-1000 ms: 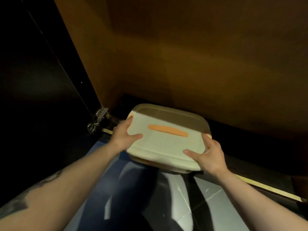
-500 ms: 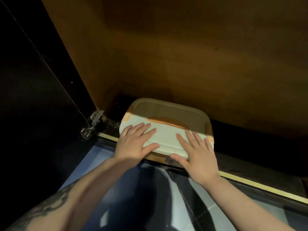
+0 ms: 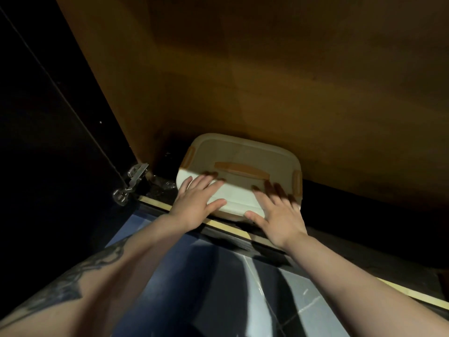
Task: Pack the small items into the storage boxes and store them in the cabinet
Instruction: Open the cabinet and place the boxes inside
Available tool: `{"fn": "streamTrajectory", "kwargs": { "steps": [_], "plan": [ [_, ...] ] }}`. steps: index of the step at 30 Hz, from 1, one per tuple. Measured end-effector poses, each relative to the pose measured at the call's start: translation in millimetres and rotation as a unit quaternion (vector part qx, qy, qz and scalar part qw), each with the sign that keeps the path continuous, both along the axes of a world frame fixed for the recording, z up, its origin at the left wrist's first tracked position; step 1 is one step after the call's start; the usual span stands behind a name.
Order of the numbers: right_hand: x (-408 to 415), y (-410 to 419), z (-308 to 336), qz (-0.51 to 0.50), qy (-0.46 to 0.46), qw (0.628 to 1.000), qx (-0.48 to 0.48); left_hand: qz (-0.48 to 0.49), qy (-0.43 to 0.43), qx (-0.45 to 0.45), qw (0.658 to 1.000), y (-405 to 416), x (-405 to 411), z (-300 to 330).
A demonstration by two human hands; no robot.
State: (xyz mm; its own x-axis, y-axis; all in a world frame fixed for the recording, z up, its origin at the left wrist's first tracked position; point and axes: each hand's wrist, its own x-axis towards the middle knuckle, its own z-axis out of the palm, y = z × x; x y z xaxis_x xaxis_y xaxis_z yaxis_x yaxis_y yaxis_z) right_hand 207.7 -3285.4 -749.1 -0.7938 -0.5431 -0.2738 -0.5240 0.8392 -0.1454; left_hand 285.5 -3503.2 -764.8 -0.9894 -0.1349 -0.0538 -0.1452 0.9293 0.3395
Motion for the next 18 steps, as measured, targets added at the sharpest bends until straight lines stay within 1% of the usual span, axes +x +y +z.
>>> {"fn": "streamTrajectory", "kwargs": {
  "steps": [2, 4, 8, 13, 15, 18],
  "plan": [
    [5, 0, 13, -0.004, -0.026, 1.0, 0.007, 0.016, -0.029, 0.034, 0.999, 11, 7, 13],
    [19, 1, 38, -0.017, -0.04, 0.999, 0.002, 0.04, -0.046, 0.071, 0.996, 24, 22, 40],
    [62, 6, 110, -0.027, -0.085, 0.996, 0.008, 0.07, 0.001, 0.127, 0.989, 50, 60, 120],
    [114, 31, 236, -0.055, -0.091, 0.994, -0.003, 0.083, -0.026, 0.151, 0.985, 77, 108, 241],
    [132, 46, 293, -0.059, -0.079, 0.995, 0.0, 0.075, -0.045, 0.142, 0.986, 87, 123, 294],
    [155, 74, 382, -0.096, -0.073, 0.993, 0.017, 0.056, -0.068, 0.132, 0.987, 102, 141, 380]
  ]
}}
